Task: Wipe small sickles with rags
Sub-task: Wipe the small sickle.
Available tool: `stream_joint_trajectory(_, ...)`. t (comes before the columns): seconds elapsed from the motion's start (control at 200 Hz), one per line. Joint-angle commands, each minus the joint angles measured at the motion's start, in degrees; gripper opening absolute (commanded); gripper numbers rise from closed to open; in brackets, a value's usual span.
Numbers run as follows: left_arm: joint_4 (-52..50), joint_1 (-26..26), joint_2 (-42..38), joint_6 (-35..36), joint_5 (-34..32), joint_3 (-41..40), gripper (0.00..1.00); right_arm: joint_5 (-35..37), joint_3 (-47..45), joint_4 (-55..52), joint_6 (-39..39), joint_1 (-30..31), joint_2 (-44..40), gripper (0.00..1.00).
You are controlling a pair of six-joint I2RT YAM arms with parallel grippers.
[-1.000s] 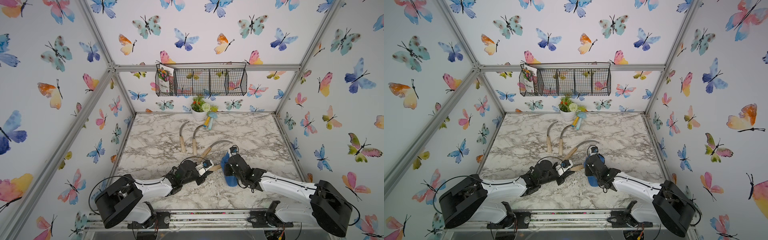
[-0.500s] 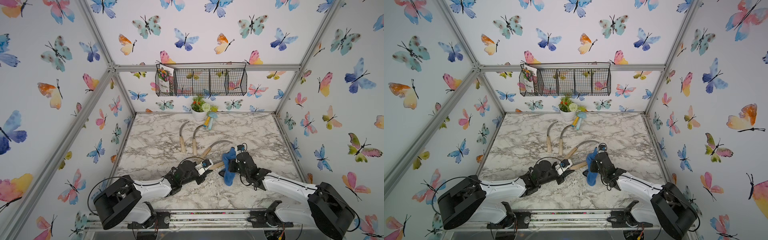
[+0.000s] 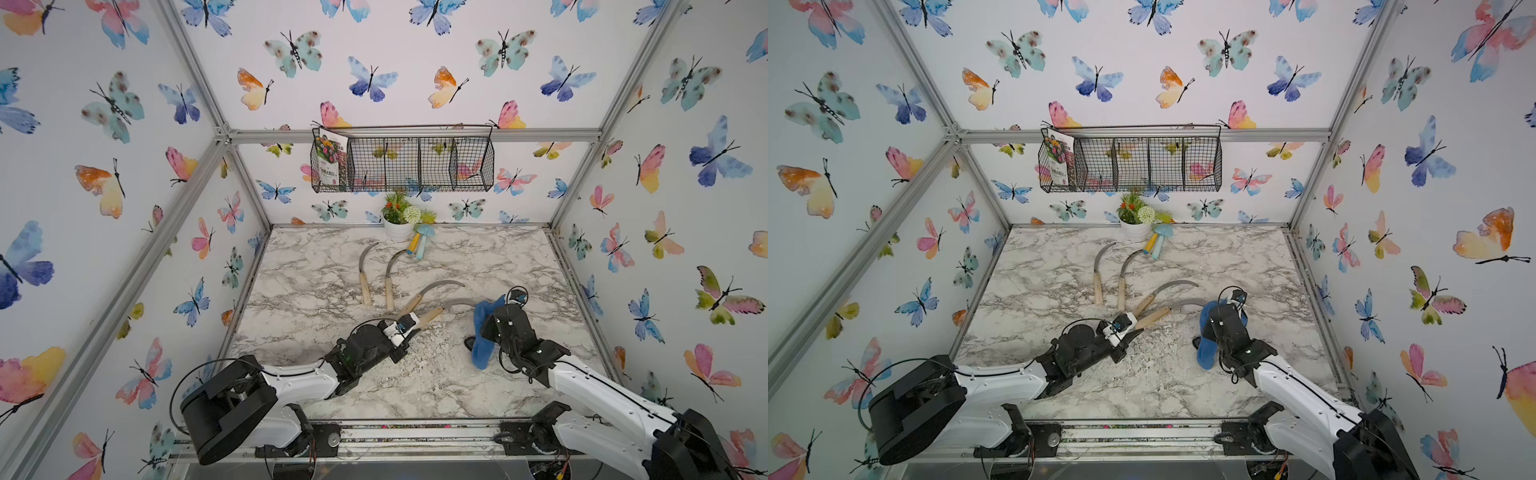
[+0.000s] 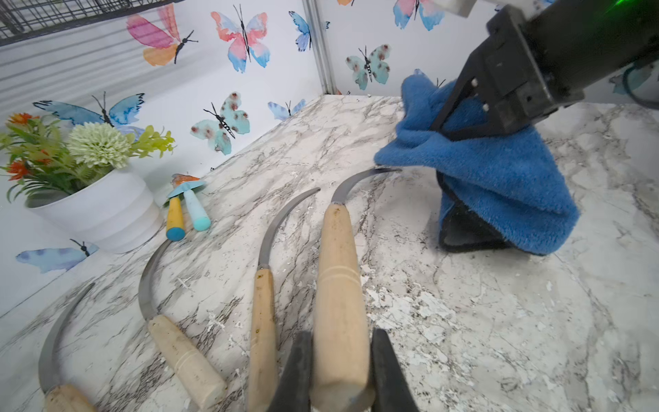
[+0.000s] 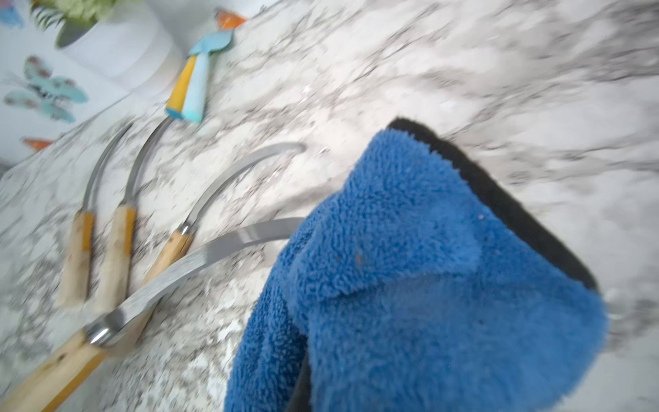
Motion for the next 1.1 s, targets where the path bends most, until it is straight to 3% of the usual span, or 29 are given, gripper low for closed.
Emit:
stream_joint_trajectory(0.0,3.3,-0.16,1.26,1.16,-5.8,0.87,0.0,6.17,4.11,-6.93,-0.99,-5.39,0.58,0.02)
stream_joint_trajectory(0.15,4.32,-2.1,1.2,4.98,-7.33,0.01,0.0,1.92,7.87,-5.49,-6.7,-10.06,8.49,0.02)
stream_joint_trajectory(0.501,9.27,-6.62,4.93,13.26,-7.91,-1.61,0.0,-6.57,17.05,-5.94,-13.11,-10.58,27.79,0.02)
stream_joint_trajectory(0.816,14.24,-7.7,6.16,16.08,-9.61,-3.64,0.0,-11.15,18.96,-5.63,-13.73,-10.57,34.57,0.02)
stream_joint_trajectory(1.096,14.48,-8.14,6.11,16.8,-8.48,-3.86,0.0,-20.95,16.96,0.45,-16.11,-10.49,31.0,0.02)
